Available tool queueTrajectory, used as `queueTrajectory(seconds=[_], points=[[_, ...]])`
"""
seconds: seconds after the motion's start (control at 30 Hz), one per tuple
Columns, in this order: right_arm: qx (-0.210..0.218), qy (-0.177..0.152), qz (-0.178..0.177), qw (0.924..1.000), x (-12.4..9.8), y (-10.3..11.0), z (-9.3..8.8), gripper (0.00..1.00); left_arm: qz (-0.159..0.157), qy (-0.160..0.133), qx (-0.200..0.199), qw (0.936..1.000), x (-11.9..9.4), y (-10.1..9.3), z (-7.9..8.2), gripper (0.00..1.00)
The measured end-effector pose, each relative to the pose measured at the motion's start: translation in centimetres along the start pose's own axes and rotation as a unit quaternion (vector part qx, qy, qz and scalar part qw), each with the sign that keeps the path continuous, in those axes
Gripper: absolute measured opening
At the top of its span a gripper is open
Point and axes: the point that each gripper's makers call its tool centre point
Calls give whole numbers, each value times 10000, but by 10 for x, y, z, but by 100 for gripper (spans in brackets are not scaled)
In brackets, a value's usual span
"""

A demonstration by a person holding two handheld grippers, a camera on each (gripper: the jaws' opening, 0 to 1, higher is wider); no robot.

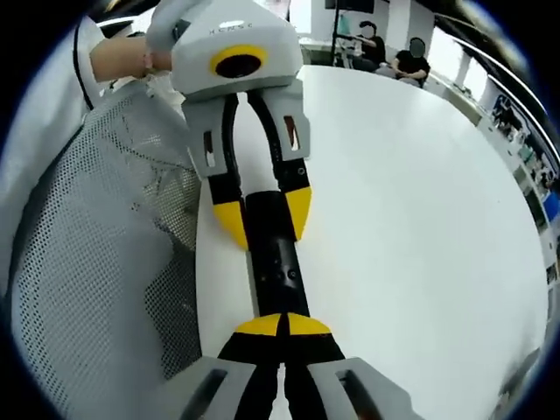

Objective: Press the specified remote control buttons in sequence, fully releasing each button before pressing the next.

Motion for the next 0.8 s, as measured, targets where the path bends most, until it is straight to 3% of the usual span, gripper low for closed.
queueTrajectory(seconds=[0.17, 0.3, 0.33, 0.6, 0.67, 0.8], points=[[-80, 73, -75, 9999, -1, 1, -4, 0, -23, 30, 28, 10000, 0, 0, 0, 24], [33, -134, -389, 9991, 0, 1, -1, 0, -35, 34, 63, 10000, 0, 0, 0, 24], [-109, -131, -447, 9989, 0, 0, -1, 0, -33, 38, 66, 10000, 0, -1, 1, 24], [-146, -196, -512, 9984, -1, 1, 0, 0, -28, 105, 98, 9999, 1, -1, 1, 24], [-40, -398, -551, 9977, -2, 1, 1, 0, -32, 101, 96, 9999, 0, -1, 0, 24], [369, -1108, -598, 9914, -5, -1, 2, 0, -18, 74, 69, 9999, 0, -1, 0, 24]])
Point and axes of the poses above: the point that each gripper's makers call its tool centre point, and the gripper's own axes: x roughly forward along the fingers, y roughly to its left, z roughly out of its top, and after that the axes turned 6 degrees about -x, right-handed
